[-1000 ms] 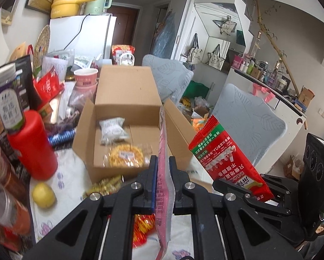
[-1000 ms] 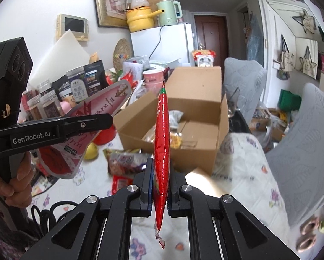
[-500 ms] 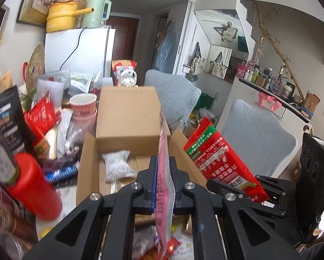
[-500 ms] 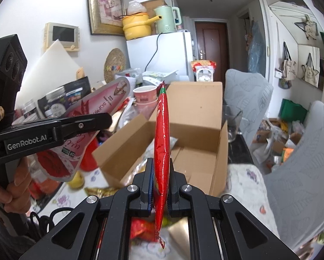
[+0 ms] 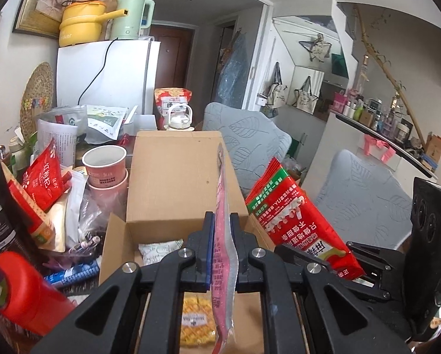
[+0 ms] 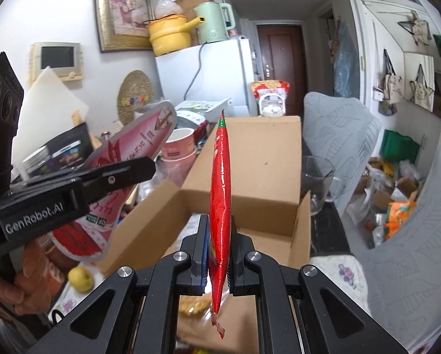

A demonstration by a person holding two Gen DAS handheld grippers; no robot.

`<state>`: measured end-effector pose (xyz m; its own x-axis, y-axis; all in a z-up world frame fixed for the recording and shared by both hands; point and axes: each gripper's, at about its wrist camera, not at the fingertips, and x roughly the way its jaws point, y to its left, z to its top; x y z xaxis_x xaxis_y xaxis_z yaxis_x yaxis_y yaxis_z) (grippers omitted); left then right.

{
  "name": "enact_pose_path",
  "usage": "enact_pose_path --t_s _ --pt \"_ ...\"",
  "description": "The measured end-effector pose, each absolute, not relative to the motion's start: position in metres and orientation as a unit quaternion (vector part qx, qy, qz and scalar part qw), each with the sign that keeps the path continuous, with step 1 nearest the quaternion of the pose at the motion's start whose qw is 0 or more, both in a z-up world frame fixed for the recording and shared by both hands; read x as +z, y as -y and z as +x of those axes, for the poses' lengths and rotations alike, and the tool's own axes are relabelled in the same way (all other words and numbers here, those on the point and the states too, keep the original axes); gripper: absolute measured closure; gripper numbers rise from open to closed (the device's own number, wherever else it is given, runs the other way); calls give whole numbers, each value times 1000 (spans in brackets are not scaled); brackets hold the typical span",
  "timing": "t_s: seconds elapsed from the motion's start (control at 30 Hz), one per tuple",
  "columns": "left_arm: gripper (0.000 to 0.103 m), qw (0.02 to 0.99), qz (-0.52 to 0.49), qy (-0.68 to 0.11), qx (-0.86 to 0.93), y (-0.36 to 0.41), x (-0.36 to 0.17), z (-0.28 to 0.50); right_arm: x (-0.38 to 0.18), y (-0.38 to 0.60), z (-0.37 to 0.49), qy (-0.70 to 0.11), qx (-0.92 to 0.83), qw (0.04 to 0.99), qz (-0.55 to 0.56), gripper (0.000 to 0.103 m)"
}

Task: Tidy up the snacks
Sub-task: 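Drop the pink tube in the box with left tool while right tool drops red stick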

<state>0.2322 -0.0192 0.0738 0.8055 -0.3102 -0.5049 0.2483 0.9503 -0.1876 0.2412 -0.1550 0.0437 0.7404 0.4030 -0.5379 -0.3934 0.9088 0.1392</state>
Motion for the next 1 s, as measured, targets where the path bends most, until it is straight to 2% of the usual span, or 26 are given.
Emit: enact_pose_path --t_s 0.3,1.0 --pt "94 948 -51 -286 -129 17 50 262 27 151 280 -325 210 922 26 93" --pt "94 907 -50 -411 -83 8 -26 318 -27 137 313 -400 187 897 -22 93"
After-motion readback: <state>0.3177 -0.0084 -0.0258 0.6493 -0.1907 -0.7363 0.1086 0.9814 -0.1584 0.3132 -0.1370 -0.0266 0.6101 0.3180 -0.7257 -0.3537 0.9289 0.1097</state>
